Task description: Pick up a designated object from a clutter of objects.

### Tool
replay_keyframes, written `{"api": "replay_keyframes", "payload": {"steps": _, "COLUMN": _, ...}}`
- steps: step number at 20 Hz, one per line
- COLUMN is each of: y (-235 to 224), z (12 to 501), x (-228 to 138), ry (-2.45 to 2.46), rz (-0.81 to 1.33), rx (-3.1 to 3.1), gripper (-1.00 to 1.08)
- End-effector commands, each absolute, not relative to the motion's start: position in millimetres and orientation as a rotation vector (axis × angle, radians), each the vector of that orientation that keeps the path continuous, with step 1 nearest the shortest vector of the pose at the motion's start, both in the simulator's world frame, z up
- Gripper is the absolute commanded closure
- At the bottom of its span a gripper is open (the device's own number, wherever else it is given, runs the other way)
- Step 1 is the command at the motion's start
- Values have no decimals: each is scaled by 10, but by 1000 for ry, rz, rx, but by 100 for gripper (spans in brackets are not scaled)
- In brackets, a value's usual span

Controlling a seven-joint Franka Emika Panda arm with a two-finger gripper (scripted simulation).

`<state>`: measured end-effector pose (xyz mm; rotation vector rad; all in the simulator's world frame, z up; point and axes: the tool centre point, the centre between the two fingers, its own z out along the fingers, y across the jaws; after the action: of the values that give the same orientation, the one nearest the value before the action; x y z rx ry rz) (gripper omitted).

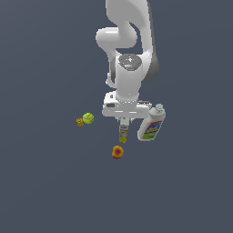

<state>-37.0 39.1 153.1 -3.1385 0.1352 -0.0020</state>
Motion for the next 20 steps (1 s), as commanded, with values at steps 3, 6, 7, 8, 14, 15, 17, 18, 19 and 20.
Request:
{"api": "replay_keyframes", "payload": {"steps": 3, "y": 390, "z": 1532, "x": -370, "ry": 135, "rz": -2, "rx": -3139, "gripper": 108}}
{"api": "replay_keyframes", "payload": {"steps": 6, "y": 387, "z": 1568, "x": -378, "ry": 135, "rz": -2, "rx": -3139, "gripper": 108}}
{"api": "replay_keyframes", "payload": {"steps": 7, "y": 385, "z": 1590, "x": -383, "ry": 135, "rz": -2, "rx": -3139, "gripper": 108}}
{"api": "replay_keyframes", "payload": {"steps": 8, "y": 382, "z": 1617, "x": -388, "ry": 135, "rz": -2, "rx": -3139, "gripper": 108}}
{"api": "replay_keyframes", "payload": {"steps": 14, "y": 357, "z": 1886, "x": -444, "ry": 135, "rz": -2, "rx": -3138, "gripper": 108}}
{"api": "replay_keyframes", "payload": {"steps": 15, "y": 351, "z": 1949, "x": -457, "ry": 135, "rz": -2, "rx": -3138, "gripper": 108}}
{"api": "replay_keyframes", "payload": {"steps": 17, "y": 339, "z": 2089, "x": -486, "ry": 135, "rz": -2, "rx": -3138, "gripper": 108}}
{"api": "replay_keyframes", "payload": {"steps": 18, "y": 331, "z": 2165, "x": -501, "ry": 135, "rz": -1, "rx": -3138, "gripper": 108}}
{"api": "replay_keyframes", "payload": {"steps": 19, "y": 324, "z": 2246, "x": -518, "ry": 135, "rz": -1, "rx": -3138, "gripper": 108}}
{"api": "replay_keyframes", "payload": {"steps": 20, "y": 316, "z": 2332, "x": -535, "ry": 135, "rz": -1, "rx": -3138, "gripper": 108}}
